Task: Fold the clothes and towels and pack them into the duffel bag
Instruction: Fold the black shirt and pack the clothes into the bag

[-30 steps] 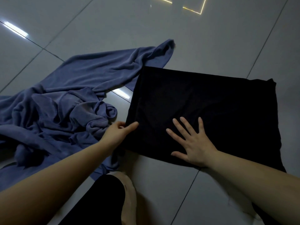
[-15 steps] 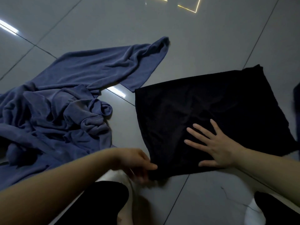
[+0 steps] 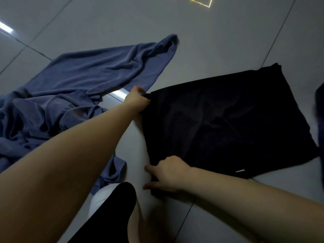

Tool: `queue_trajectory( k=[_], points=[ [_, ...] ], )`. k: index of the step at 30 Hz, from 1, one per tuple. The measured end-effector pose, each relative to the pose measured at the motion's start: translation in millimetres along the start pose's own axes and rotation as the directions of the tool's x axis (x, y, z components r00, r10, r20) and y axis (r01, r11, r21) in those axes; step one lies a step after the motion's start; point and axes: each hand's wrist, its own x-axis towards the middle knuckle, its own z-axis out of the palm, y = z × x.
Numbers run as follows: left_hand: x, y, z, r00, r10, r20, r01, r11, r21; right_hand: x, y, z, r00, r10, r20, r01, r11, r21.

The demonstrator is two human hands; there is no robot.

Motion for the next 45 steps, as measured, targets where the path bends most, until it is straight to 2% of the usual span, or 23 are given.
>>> queue_trajectory(
  k=[4, 7, 10, 12, 14, 16, 18, 21, 25, 27, 29, 31, 32, 35, 38, 42, 45],
  points=[
    [-3.6, 3.6, 4.7, 0.998, 0.046, -0.042, -0.038, 0.984, 0.175, 1.8, -0.8, -3.5, 0.986, 0.104, 0.130, -0.112, 0.992, 0.056],
    [-7.3, 0.0, -1.5, 0.990, 0.142, -0.005, -0.134, 0.944, 0.301, -3.3, -2.8, -2.2, 0.979, 0.195, 0.065, -0.202, 0.969, 0.141],
    [-15.8, 0.0, 0.4, 0.955, 0.297, 0.003, -0.251, 0.805, 0.538, -7.8, -3.0, 0.3, 0.972, 0.237, 0.012, -0.234, 0.952, 0.198],
    [-17.1, -1.0, 1.4, 0.938, 0.346, -0.017, -0.276, 0.775, 0.569, -12.7, -1.3, -0.6, 0.972, 0.237, 0.011, -0.228, 0.923, 0.310],
    [-10.0, -5.7, -3.7, 0.945, 0.315, -0.087, -0.247, 0.864, 0.438, -21.1, 3.8, -0.1, 0.964, 0.265, -0.001, -0.233, 0.846, 0.480],
    [-3.5, -11.9, -12.6, 0.971, 0.215, -0.104, -0.200, 0.970, 0.139, -31.8, 9.9, 3.0, 0.941, 0.338, -0.031, -0.244, 0.737, 0.631],
    [-6.6, -17.2, -20.7, 0.991, 0.132, -0.031, -0.135, 0.979, -0.151, -41.5, 14.5, 7.8, 0.907, 0.417, -0.067, -0.254, 0.666, 0.701],
    [-17.5, -21.2, -32.0, 0.989, 0.109, 0.096, -0.069, 0.933, -0.353, -49.0, 16.8, 10.3, 0.892, 0.452, -0.015, -0.275, 0.568, 0.775],
    [-34.4, -37.2, -60.2, 0.989, 0.097, 0.114, -0.047, 0.924, -0.379, -40.8, -1.0, 2.8, 0.933, 0.337, 0.129, -0.251, 0.352, 0.902],
    [-43.0, -50.6, -80.8, 1.000, 0.012, 0.016, -0.005, 0.921, -0.389, -30.5, -16.4, -3.7, 0.954, 0.262, 0.147, -0.223, 0.290, 0.931],
    [-49.0, -51.9, -99.6, 0.991, -0.039, -0.126, -0.024, 0.889, -0.457, -23.1, -25.0, -12.4, 0.965, 0.229, 0.126, -0.179, 0.228, 0.957],
    [-54.8, -36.7, -109.1, 0.978, 0.013, -0.207, -0.117, 0.857, -0.501, -23.1, -22.7, -23.1, 0.969, 0.216, 0.119, -0.162, 0.197, 0.967],
    [-57.1, -22.9, -109.2, 0.976, 0.068, -0.205, -0.164, 0.851, -0.499, -25.1, -17.1, -27.4, 0.968, 0.216, 0.127, -0.170, 0.196, 0.966],
    [-63.1, 27.0, -89.8, 0.964, 0.236, -0.121, -0.265, 0.844, -0.467, -42.1, 10.8, -32.2, 0.958, 0.238, 0.160, -0.208, 0.194, 0.959],
    [-65.9, 71.9, -57.3, 0.943, 0.332, -0.034, -0.310, 0.834, -0.457, -74.9, 44.1, -27.5, 0.957, 0.260, 0.125, -0.182, 0.205, 0.962],
    [-71.4, 107.0, -8.7, 0.887, 0.446, 0.120, -0.367, 0.839, -0.402, -125.0, 84.9, -10.6, 0.913, 0.355, 0.202, -0.241, 0.068, 0.968],
    [-71.7, 127.7, 38.0, 0.876, 0.440, 0.198, -0.340, 0.854, -0.395, -145.5, 106.3, 15.7, 0.870, 0.411, 0.270, -0.294, -0.005, 0.956]
  ],
)
